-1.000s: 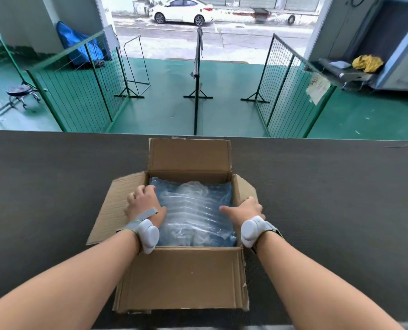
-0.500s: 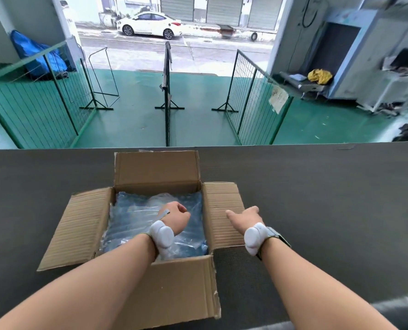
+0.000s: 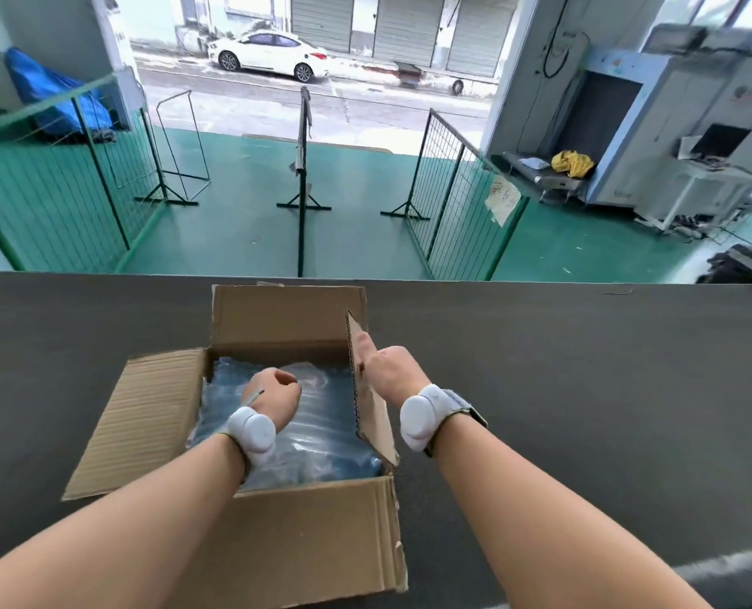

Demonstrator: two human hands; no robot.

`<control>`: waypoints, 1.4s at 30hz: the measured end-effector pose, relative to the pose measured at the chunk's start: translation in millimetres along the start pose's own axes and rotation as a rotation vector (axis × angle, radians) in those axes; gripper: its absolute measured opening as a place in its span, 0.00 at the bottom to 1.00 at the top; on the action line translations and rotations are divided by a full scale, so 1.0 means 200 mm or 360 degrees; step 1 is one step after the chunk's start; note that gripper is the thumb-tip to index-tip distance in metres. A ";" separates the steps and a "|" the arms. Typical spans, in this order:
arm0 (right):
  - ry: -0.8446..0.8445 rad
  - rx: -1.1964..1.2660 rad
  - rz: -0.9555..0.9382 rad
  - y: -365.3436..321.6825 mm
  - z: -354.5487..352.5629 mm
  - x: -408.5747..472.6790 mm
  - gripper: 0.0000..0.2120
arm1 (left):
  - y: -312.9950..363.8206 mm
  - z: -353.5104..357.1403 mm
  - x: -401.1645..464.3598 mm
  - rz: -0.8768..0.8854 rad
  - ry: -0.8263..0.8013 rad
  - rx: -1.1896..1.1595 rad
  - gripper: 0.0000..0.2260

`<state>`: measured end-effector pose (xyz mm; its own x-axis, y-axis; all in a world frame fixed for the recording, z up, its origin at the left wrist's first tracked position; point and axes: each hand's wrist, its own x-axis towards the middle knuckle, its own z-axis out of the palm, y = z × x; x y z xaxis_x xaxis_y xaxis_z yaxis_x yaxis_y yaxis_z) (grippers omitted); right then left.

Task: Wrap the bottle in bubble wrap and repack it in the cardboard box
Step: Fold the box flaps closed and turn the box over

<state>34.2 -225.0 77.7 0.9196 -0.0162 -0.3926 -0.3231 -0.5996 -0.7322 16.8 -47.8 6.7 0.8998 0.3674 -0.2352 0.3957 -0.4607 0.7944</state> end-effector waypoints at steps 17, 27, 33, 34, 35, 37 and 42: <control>-0.0062 -0.0730 0.0146 -0.19 0.74 0.09 0.38 | -0.46 -0.80 -0.02 -0.0838 0.0590 -0.0031 0.21; 0.0030 -0.0282 0.0033 -0.18 0.58 0.26 0.28 | 0.03 -0.79 -0.09 -0.0562 0.0040 -0.0226 0.33; -0.0016 -0.0023 0.0004 -0.17 0.47 0.39 0.20 | 0.11 -0.44 -0.01 -0.0577 -0.0389 -0.0112 0.33; -0.0019 -0.0016 -0.0020 -0.17 0.47 0.39 0.19 | 0.08 -0.42 0.00 -0.0524 -0.0332 0.0046 0.32; -0.0011 0.0002 -0.0046 -0.16 0.44 0.42 0.19 | 0.08 -0.37 0.04 -0.0481 -0.0294 0.0174 0.32; 0.0009 0.0011 -0.0111 -0.13 0.38 0.46 0.22 | 0.05 -0.30 0.12 -0.0473 -0.0268 0.0288 0.30; 0.0229 -0.0046 -0.0164 -0.10 0.32 0.54 0.33 | -0.02 -0.27 0.28 -0.0601 -0.0202 0.0001 0.29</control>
<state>125.4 -164.0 14.8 0.9707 -0.0667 -0.2309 -0.2208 -0.6266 -0.7474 54.9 18.3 20.3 0.7066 0.4084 -0.5778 0.7031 -0.3128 0.6387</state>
